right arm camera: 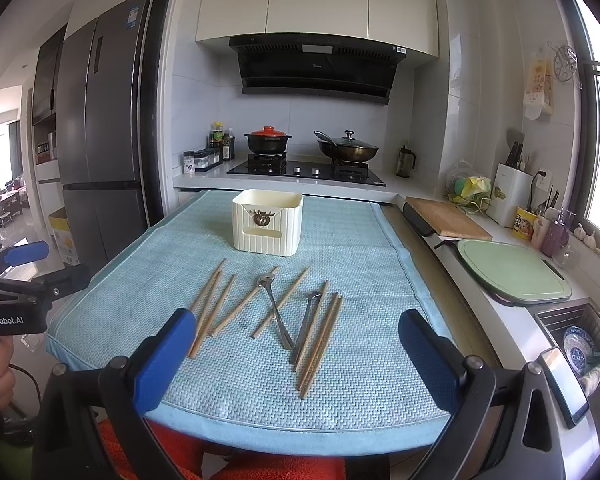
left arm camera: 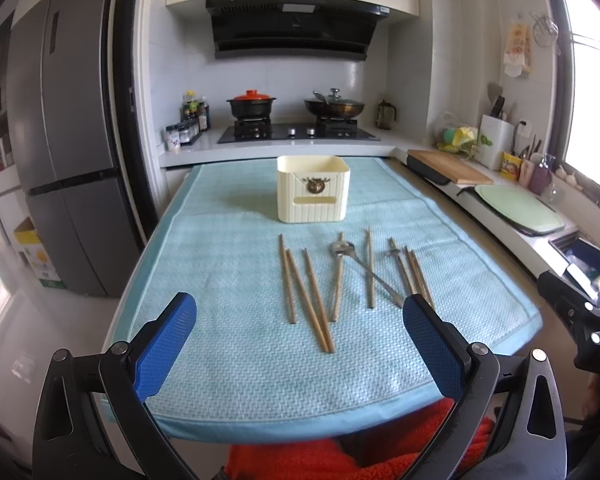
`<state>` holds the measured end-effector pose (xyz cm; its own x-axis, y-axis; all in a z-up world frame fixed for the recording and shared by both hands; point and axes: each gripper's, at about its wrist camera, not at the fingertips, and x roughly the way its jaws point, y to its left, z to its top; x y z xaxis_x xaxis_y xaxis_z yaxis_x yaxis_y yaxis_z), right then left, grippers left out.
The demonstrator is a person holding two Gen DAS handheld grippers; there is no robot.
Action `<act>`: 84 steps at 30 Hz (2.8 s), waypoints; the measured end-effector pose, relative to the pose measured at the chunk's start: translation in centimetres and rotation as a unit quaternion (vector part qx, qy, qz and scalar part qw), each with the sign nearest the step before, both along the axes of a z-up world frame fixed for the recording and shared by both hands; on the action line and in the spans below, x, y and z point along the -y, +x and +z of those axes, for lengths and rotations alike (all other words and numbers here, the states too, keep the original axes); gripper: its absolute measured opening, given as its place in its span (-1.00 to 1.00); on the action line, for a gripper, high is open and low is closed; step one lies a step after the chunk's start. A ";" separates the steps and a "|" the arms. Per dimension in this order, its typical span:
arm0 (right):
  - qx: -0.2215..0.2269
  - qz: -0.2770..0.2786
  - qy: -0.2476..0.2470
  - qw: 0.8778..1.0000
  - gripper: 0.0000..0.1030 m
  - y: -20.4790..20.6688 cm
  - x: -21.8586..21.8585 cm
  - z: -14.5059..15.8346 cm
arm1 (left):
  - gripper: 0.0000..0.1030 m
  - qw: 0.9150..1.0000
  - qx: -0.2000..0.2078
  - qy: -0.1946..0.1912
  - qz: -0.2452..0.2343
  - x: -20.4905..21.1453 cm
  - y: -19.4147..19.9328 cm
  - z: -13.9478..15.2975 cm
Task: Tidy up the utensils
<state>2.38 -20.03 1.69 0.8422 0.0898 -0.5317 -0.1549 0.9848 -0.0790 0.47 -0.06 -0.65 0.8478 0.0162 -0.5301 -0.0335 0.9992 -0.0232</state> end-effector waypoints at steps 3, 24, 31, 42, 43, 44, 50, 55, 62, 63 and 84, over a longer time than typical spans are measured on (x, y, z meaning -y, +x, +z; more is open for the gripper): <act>0.002 -0.002 0.002 1.000 1.00 0.1 0.1 0.0 | 0.99 1.000 0.000 0.000 0.000 0.0 0.0 0.0; -0.005 -0.004 0.007 1.000 1.00 0.5 0.4 -0.2 | 0.99 1.000 -0.010 -0.001 -0.003 -0.1 0.5 -0.6; -0.011 -0.004 0.007 1.000 1.00 1.0 0.2 -0.3 | 0.99 1.000 -0.019 -0.006 -0.009 -0.3 0.9 -0.7; -0.034 -0.006 0.008 0.999 1.00 2.5 0.1 -1.2 | 0.99 0.997 -0.052 -0.046 -0.019 -1.1 2.8 -1.7; -0.038 -0.006 0.009 0.999 1.00 2.8 0.1 -1.3 | 0.99 0.997 -0.054 -0.047 -0.016 -1.3 3.0 -1.8; -0.042 -0.006 0.010 0.999 1.00 3.1 0.1 -1.5 | 0.99 0.997 -0.055 -0.048 -0.013 -1.5 3.2 -1.9; -0.070 -0.006 0.016 0.997 1.00 4.9 0.4 -3.0 | 0.99 0.995 -0.080 -0.059 0.009 -2.9 4.8 -3.2; -0.098 -0.015 0.029 0.995 1.00 7.0 1.1 -4.2 | 0.99 0.992 -0.102 -0.069 0.026 -4.4 6.4 -4.3; -0.130 -0.029 0.043 0.990 1.00 10.1 2.5 -5.7 | 0.99 0.991 -0.114 -0.057 0.043 -6.0 10.0 -5.8; -0.137 -0.032 0.048 0.989 1.00 10.7 2.9 -6.1 | 0.99 0.991 -0.119 -0.054 0.043 -6.2 10.7 -6.2; -0.278 -0.054 0.062 0.957 -0.22 23.9 7.3 -17.9 | 0.99 0.971 -0.238 -0.009 0.015 -7.6 25.6 -14.9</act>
